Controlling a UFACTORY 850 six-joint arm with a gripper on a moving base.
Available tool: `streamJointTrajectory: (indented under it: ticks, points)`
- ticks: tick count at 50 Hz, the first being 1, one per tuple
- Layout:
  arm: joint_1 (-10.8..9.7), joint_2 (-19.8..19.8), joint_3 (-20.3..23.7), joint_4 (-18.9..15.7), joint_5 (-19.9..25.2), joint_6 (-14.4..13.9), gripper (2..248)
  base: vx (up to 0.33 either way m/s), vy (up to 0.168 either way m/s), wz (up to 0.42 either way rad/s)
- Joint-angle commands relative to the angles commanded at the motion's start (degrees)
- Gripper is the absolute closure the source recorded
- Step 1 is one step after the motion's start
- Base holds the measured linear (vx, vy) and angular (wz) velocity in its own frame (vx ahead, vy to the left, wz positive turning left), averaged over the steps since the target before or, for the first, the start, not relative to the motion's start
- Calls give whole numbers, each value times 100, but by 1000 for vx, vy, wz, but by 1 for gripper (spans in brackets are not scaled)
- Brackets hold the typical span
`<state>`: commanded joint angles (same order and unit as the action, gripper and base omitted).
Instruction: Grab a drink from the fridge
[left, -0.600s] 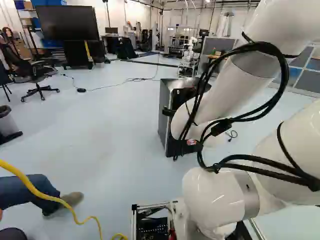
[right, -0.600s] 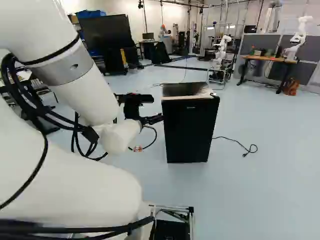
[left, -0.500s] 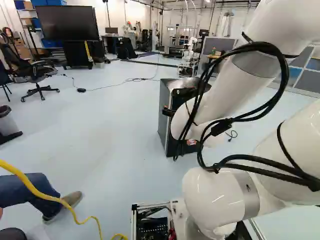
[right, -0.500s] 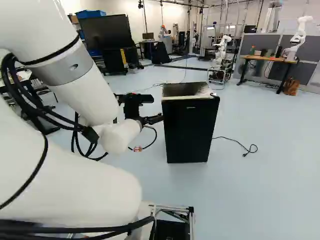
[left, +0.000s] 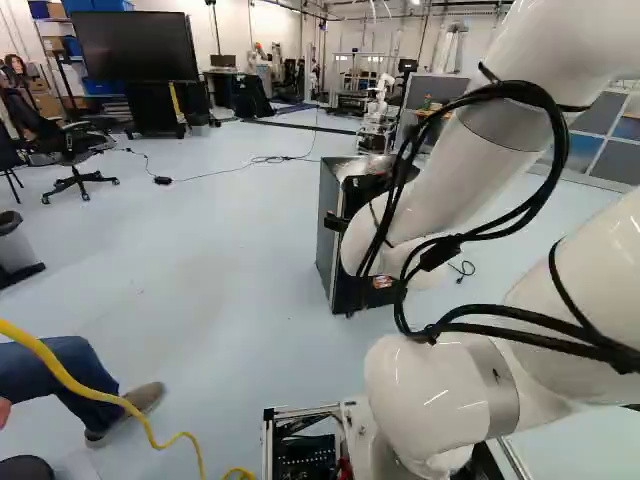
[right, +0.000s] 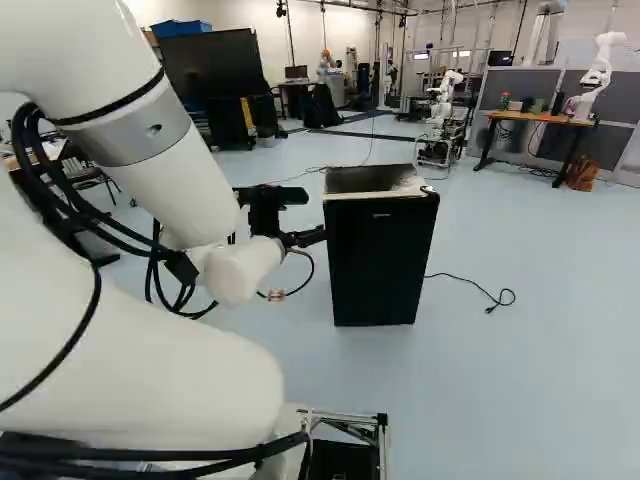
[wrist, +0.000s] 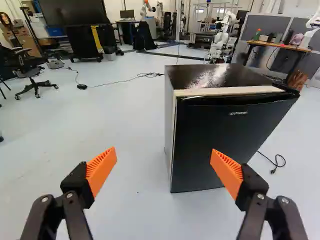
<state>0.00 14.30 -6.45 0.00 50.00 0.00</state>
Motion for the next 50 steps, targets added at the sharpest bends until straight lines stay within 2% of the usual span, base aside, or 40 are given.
streamJointTrajectory:
  ticks: [24, 50]
  points:
    - [26, -391, -344, 0, 0, 0, 3, 0, 0, 0]
    - [271, -1112, -1023, 163, 0, 0, 3, 0, 0, 0]
